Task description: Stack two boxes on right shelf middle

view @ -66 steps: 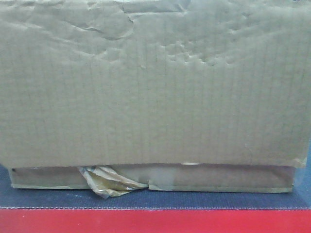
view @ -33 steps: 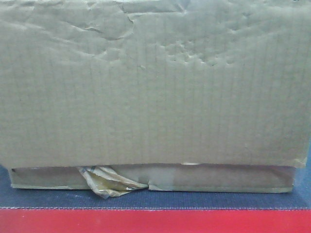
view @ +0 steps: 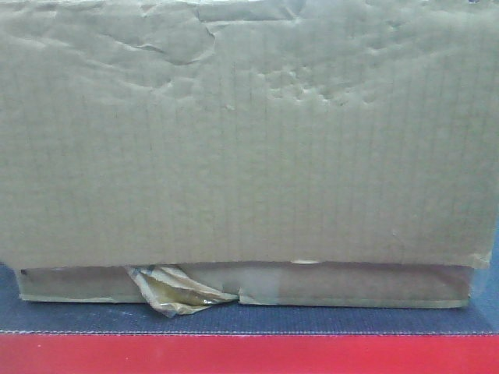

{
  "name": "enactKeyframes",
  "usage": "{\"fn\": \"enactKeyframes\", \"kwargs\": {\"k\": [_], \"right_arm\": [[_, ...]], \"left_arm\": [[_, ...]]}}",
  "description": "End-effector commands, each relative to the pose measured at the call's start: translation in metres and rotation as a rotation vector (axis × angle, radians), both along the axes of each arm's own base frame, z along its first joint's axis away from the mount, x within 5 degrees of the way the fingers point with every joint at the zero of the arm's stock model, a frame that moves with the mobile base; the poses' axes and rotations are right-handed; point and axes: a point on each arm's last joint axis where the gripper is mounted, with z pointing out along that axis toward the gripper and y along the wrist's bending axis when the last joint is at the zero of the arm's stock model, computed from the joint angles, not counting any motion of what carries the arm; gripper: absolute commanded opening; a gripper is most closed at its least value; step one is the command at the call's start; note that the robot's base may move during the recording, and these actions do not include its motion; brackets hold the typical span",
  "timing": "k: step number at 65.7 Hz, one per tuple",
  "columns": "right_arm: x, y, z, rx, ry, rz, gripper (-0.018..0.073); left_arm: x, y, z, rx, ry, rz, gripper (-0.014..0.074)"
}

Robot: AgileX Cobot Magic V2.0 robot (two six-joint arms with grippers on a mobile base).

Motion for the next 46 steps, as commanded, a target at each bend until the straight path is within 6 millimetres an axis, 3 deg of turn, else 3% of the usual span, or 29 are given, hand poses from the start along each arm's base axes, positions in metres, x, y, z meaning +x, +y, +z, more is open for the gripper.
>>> {"fn": "enactKeyframes", "kwargs": {"k": [1,29,46], "right_arm": [[0.000,0.000,0.002,-0.016,-0.026,0.001,-0.0163],[0.000,0.000,0.002,-0.016,-0.026,0.001,-0.0163],[0.000,0.000,0.002,-0.016,-0.026,0.001,-0.0163]], "left_arm": [[0.002,0.008,-0.014,-0.024,0.064,0.000,0.0318],[-0.002,0.005,-0.087,0.061,0.304,-0.009,0.0318],[-0.004,0.007,-0.098,0.073,0.343,-0.004,0.0318]]}}
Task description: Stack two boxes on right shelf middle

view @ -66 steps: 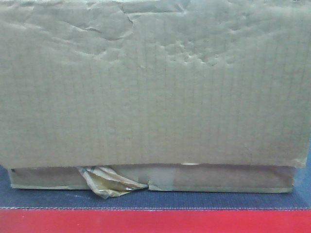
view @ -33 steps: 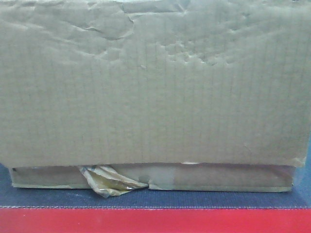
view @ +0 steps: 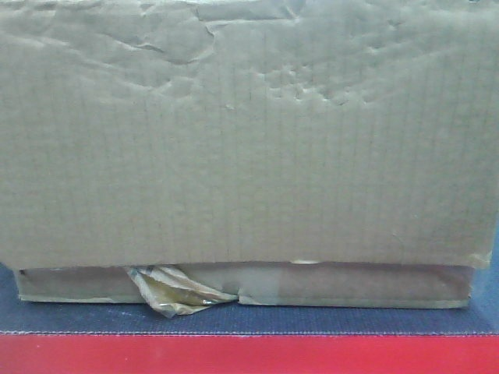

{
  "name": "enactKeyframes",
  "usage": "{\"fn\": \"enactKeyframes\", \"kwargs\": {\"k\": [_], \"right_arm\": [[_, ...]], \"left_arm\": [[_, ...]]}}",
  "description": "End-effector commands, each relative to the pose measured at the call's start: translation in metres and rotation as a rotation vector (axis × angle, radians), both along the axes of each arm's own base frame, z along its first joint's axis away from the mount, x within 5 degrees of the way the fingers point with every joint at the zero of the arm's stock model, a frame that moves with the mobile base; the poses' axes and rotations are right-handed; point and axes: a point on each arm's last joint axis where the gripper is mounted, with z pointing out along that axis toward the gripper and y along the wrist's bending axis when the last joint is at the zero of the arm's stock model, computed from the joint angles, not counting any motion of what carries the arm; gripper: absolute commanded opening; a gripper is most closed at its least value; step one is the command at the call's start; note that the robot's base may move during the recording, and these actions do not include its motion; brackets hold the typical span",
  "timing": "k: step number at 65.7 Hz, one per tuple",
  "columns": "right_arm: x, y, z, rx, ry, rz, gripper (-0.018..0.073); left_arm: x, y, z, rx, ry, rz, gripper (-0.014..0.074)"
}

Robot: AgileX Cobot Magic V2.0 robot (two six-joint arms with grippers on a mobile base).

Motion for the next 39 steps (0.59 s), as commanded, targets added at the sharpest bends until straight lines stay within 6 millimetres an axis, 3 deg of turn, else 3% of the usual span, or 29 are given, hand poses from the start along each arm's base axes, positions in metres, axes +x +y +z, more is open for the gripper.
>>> {"fn": "enactKeyframes", "kwargs": {"k": [1,28,39], "right_arm": [[0.000,0.000,0.002,-0.016,-0.026,0.001,-0.0163],[0.000,0.000,0.003,-0.018,-0.033,0.001,-0.0163],[-0.003,0.001,0.018,0.024,-0.117,0.010,-0.0163]], "left_arm": [[-0.001,0.001,0.002,-0.007,-0.006,-0.002,0.0318],[-0.001,0.000,0.002,-0.005,-0.006,-0.011,0.0318],[-0.001,0.000,0.002,-0.007,-0.005,-0.011,0.0318]]}}
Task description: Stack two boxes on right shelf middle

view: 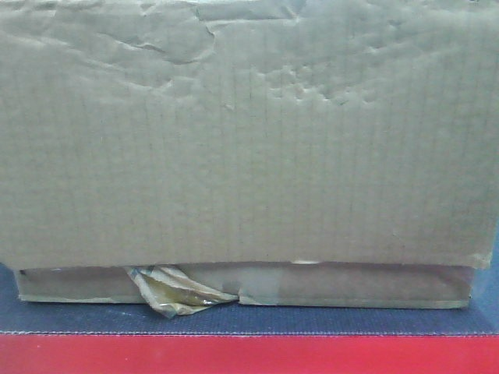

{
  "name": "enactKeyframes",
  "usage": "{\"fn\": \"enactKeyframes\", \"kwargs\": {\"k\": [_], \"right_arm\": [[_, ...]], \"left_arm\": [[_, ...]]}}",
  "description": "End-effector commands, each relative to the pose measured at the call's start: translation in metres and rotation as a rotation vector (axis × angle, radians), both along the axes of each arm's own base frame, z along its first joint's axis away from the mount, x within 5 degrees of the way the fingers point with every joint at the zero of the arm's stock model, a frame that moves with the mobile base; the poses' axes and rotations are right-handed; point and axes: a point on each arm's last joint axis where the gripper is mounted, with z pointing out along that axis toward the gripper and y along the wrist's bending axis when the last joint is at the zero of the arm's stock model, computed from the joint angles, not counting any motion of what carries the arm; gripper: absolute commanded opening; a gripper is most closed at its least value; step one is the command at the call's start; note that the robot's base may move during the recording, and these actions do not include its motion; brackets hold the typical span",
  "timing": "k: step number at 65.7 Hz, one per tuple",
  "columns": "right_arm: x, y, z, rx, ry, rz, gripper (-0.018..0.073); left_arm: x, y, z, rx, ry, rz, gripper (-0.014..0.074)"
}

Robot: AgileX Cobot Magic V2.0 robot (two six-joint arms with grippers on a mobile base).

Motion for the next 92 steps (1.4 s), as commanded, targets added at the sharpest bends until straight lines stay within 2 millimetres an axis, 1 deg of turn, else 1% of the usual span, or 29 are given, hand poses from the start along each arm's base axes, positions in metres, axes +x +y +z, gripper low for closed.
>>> {"fn": "enactKeyframes", "kwargs": {"k": [1,7,10,11,16,22,27,33,34,35,41,52,59,63,71,78,84,92], "right_arm": [[-0.003,0.000,0.017,0.008,-0.050,0.005,-0.0163],[-0.009,0.001,0.040,0.011,-0.025,0.003,-0.0163],[-0.010,0.001,0.056,0.016,-0.022,0.004,-0.0163],[-0.011,0.001,0.057,0.019,-0.015,0.004,-0.0163],[-0.009,0.001,0.085,0.057,0.004,0.015,-0.0163],[0.000,0.001,0.105,0.072,0.086,0.018,-0.0163],[0.015,0.000,0.115,0.082,0.209,0.017,-0.0163],[0.037,-0.001,0.119,0.097,0.388,0.016,-0.0163],[0.043,-0.002,0.121,0.100,0.423,0.015,-0.0163],[0.044,-0.002,0.120,0.102,0.449,0.015,-0.0163],[0.071,-0.004,0.122,0.111,0.626,0.015,-0.0163],[0.108,-0.006,0.122,0.129,0.857,0.014,-0.0163],[0.128,-0.008,0.121,0.134,0.913,0.012,-0.0163],[0.141,-0.009,0.116,0.136,0.923,0.011,-0.0163],[0.158,-0.009,0.103,0.166,0.961,0.019,-0.0163],[0.170,-0.008,0.098,0.197,1.071,0.023,-0.0160],[0.182,-0.010,0.107,0.255,1.106,-0.015,-0.0160],[0.194,-0.007,0.133,0.231,1.057,-0.060,-0.0160]], "left_arm": [[-0.001,0.000,0.002,-0.010,-0.005,-0.003,0.0318],[-0.001,0.000,0.002,-0.012,-0.004,-0.003,0.0318],[-0.002,0.000,0.002,-0.014,-0.004,-0.003,0.0318],[-0.002,0.000,0.002,-0.014,-0.004,-0.003,0.0318],[-0.002,0.000,0.002,-0.016,-0.003,-0.003,0.0318],[-0.002,-0.001,0.002,-0.022,0.000,-0.003,0.0318],[-0.002,-0.001,0.002,-0.026,0.001,-0.003,0.0318],[-0.002,-0.002,0.002,-0.032,0.004,-0.003,0.0318],[-0.002,-0.002,0.002,-0.032,0.004,-0.003,0.0318],[-0.002,-0.002,0.002,-0.032,0.004,-0.003,0.0318],[-0.002,-0.002,0.002,-0.032,0.004,-0.003,0.0318],[-0.002,-0.002,0.002,-0.032,0.004,-0.003,0.0318],[-0.002,-0.002,0.002,-0.032,0.004,-0.003,0.0318],[-0.002,-0.002,0.002,-0.035,0.005,-0.003,0.0318],[-0.002,-0.002,0.002,-0.041,0.007,-0.003,0.0318],[-0.003,-0.003,0.001,-0.044,0.009,-0.003,0.0318],[-0.003,-0.003,0.001,-0.047,0.010,-0.003,0.0318],[-0.003,-0.003,0.001,-0.047,0.010,-0.003,0.0318]]}}
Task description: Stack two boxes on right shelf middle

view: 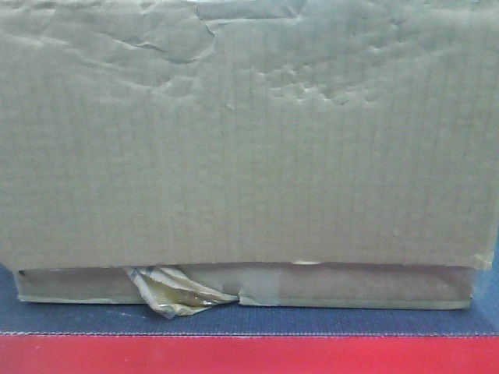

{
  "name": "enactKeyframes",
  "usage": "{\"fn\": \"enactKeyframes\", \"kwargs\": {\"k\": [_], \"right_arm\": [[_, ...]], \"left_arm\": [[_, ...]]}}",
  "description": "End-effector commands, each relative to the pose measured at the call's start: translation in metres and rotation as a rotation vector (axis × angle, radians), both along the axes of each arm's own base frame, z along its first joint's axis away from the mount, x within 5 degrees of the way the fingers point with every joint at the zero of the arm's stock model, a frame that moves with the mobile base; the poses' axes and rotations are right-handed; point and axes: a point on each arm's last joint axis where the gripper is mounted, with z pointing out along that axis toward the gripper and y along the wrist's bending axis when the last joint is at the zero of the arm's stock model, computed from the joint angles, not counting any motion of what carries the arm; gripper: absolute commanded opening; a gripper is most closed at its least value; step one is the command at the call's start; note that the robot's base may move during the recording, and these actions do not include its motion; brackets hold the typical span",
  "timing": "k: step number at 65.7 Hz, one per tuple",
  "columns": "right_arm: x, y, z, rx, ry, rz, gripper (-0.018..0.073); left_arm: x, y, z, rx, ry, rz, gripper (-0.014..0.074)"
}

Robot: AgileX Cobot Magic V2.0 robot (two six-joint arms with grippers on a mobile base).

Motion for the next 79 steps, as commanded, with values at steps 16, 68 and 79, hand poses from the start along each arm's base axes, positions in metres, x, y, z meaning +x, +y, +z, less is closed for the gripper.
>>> {"fn": "enactKeyframes", "kwargs": {"k": [16,68,79], "right_arm": [[0.022,0.037,0.075,-0.117,-0.120,-0.004,-0.0159],[0.066,0.103,0.053,-0.011,0.081,0.166,0.0349],[0.065,0.105,0.046,0.003,0.110,0.174,0.0349]], "left_arm": [[-0.001,0.000,0.003,-0.009,-0.007,-0.002,0.0318],[-0.001,0.000,0.003,-0.008,-0.007,-0.003,0.0318],[-0.001,0.000,0.001,-0.006,-0.004,-0.007,0.0318]]}}
